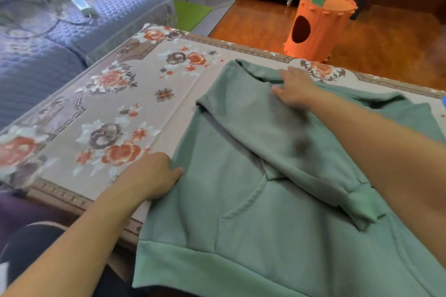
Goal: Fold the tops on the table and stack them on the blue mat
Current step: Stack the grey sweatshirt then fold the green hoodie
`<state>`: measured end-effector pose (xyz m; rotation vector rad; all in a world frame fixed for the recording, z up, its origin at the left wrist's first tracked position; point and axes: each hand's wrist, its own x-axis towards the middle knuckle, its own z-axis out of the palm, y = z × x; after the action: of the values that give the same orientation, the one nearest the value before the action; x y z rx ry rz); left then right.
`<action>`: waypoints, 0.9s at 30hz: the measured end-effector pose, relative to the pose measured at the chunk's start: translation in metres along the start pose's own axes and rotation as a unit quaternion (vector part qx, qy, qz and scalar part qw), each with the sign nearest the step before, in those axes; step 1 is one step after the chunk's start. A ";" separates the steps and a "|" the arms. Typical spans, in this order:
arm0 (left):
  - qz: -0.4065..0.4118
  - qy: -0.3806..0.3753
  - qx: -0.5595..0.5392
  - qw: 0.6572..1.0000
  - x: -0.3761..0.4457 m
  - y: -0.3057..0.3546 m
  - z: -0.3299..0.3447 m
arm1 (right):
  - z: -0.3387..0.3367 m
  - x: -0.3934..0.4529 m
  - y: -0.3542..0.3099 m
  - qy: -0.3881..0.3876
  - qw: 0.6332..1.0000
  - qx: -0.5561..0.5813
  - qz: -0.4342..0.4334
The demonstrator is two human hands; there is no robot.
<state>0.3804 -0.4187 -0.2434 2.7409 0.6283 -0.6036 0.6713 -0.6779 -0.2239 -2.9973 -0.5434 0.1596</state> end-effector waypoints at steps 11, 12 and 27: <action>-0.034 0.012 0.128 0.991 0.105 -0.019 -0.087 | 0.000 0.049 0.036 0.048 0.996 -0.017 0.072; -0.035 0.078 0.115 0.990 0.128 -0.011 -0.099 | -0.005 0.041 0.046 0.081 0.992 -0.014 0.098; 0.304 0.229 0.009 0.925 0.051 0.151 0.030 | 0.002 -0.162 0.137 0.124 0.991 0.008 0.047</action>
<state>0.4822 -0.5426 -0.2688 2.8757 -0.1699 0.1798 0.5679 -0.8630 -0.2263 -2.9654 -0.3732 -0.2002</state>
